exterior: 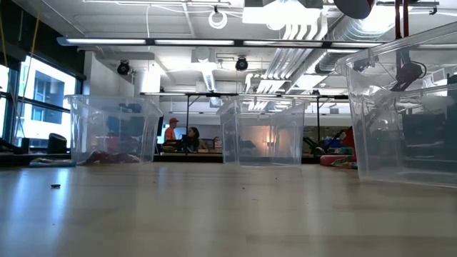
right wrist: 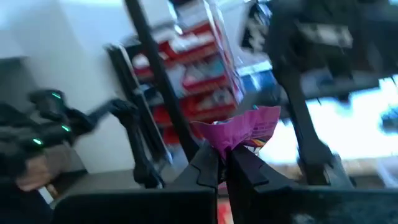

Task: Sort candy
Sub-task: Put the purple candy into the top left transparent bin

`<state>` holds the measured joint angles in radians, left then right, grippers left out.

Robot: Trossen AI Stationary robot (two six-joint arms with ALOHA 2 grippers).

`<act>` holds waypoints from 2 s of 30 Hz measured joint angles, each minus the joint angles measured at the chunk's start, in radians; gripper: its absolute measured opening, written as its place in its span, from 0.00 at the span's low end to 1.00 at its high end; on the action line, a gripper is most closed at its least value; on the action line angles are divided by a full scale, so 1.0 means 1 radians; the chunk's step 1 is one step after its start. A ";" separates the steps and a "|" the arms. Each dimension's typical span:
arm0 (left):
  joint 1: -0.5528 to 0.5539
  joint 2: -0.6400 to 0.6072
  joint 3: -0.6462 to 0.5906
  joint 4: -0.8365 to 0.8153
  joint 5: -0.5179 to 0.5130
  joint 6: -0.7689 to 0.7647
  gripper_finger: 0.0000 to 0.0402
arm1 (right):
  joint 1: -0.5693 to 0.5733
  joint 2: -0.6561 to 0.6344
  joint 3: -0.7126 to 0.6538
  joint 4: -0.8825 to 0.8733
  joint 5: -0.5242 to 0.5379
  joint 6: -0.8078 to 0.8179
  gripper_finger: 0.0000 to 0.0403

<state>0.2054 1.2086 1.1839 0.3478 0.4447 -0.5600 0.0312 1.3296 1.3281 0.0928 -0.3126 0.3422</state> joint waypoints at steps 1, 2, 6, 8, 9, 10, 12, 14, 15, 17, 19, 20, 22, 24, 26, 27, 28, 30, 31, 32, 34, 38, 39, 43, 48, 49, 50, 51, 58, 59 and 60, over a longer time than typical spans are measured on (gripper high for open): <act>0.000 0.012 0.000 0.024 0.002 -0.029 0.55 | -0.003 0.000 0.000 0.031 -0.011 -0.006 0.00; 0.000 0.024 0.000 0.034 0.006 -0.060 0.55 | -0.006 0.000 0.000 0.053 -0.018 -0.012 0.00; -0.005 0.090 0.000 0.080 0.060 -0.180 0.55 | -0.022 0.000 0.000 0.092 -0.036 -0.054 0.00; -0.014 0.125 0.000 0.131 0.074 -0.234 0.55 | -0.032 0.000 0.000 0.100 -0.036 -0.072 0.00; -0.020 0.141 0.000 0.165 0.084 -0.258 0.55 | -0.037 0.000 0.000 0.100 -0.036 -0.080 0.00; -0.026 0.158 0.000 0.200 0.101 -0.280 0.55 | -0.042 0.000 0.000 0.100 -0.036 -0.085 0.00; -0.037 0.183 0.000 0.273 0.105 -0.322 0.55 | -0.051 0.001 0.000 0.098 -0.036 -0.094 0.00; -0.044 0.203 0.000 0.319 0.105 -0.345 0.55 | -0.059 0.001 0.000 0.099 -0.036 -0.105 0.00; -0.047 0.210 0.000 0.325 0.105 -0.351 0.55 | -0.063 0.001 0.000 0.101 -0.036 -0.109 0.00; -0.054 0.224 0.000 0.331 0.103 -0.354 0.55 | -0.067 0.001 0.000 0.106 -0.036 -0.118 0.00; -0.059 0.233 0.000 0.331 0.100 -0.355 0.55 | -0.072 0.001 0.000 0.098 -0.036 -0.123 0.00; -0.062 0.236 0.000 0.332 0.100 -0.354 0.55 | -0.072 0.004 0.000 0.094 -0.036 -0.123 0.00; -0.063 0.240 0.000 0.338 0.100 -0.336 0.55 | -0.072 0.010 0.000 0.082 -0.036 -0.115 0.00; -0.063 0.240 0.000 0.340 0.100 -0.318 0.55 | -0.072 0.020 0.000 0.083 -0.036 -0.116 0.00; -0.063 0.240 0.000 0.340 0.101 -0.299 0.54 | -0.070 0.025 0.000 0.090 -0.036 -0.115 0.01; -0.063 0.240 0.000 0.338 0.105 -0.289 0.52 | -0.070 0.026 0.000 0.096 -0.035 -0.111 0.02; -0.063 0.240 0.000 0.335 0.107 -0.280 0.49 | -0.070 0.026 0.000 0.099 -0.030 -0.107 0.04; -0.063 0.240 0.000 0.331 0.114 -0.267 0.41 | -0.070 0.026 0.000 0.100 0.002 -0.089 0.07; -0.063 0.240 0.000 0.330 0.117 -0.262 0.36 | -0.069 0.026 0.000 0.102 0.012 -0.083 0.09; -0.061 0.240 0.000 0.328 0.119 -0.251 0.29 | -0.068 0.026 0.000 0.102 0.021 -0.081 0.12; -0.054 0.240 0.000 0.326 0.120 -0.231 0.14 | -0.068 0.026 0.000 0.105 0.021 -0.069 0.17; -0.017 0.228 -0.001 0.319 0.157 -0.225 0.05 | -0.065 0.025 0.000 0.107 0.054 -0.004 0.29; -0.006 0.222 -0.002 0.310 0.157 -0.228 0.05 | -0.060 0.023 0.000 0.107 0.080 -0.004 0.33; 0.032 0.187 -0.001 0.272 0.175 -0.209 0.02 | -0.054 0.005 0.000 0.094 0.169 -0.020 0.44; 0.074 0.132 0.000 0.154 0.174 -0.150 0.02 | -0.056 -0.047 0.000 0.082 0.253 -0.054 0.53; 0.084 0.116 0.000 0.118 0.170 -0.131 0.02 | -0.058 -0.059 0.000 0.068 0.257 -0.065 0.54; 0.094 0.096 0.000 0.075 0.166 -0.107 0.02 | -0.058 -0.070 0.000 0.054 0.264 -0.079 0.55; 0.105 0.073 0.000 0.025 0.158 -0.080 0.02 | -0.058 -0.081 0.000 0.038 0.276 -0.088 0.55; 0.157 -0.131 0.000 -0.624 -0.201 0.193 0.01 | -0.058 -0.120 0.000 -0.112 0.336 -0.088 0.56; 0.160 -0.158 0.001 -0.737 -0.296 0.216 0.01 | -0.058 -0.120 0.000 -0.133 0.336 -0.084 0.56; 0.161 -0.181 0.001 -0.851 -0.393 0.227 0.01 | -0.058 -0.119 0.000 -0.156 0.339 -0.084 0.56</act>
<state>0.3664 1.0279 1.1847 -0.5036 0.0514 -0.3333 -0.0269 1.2105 1.3281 -0.0634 0.0261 0.2580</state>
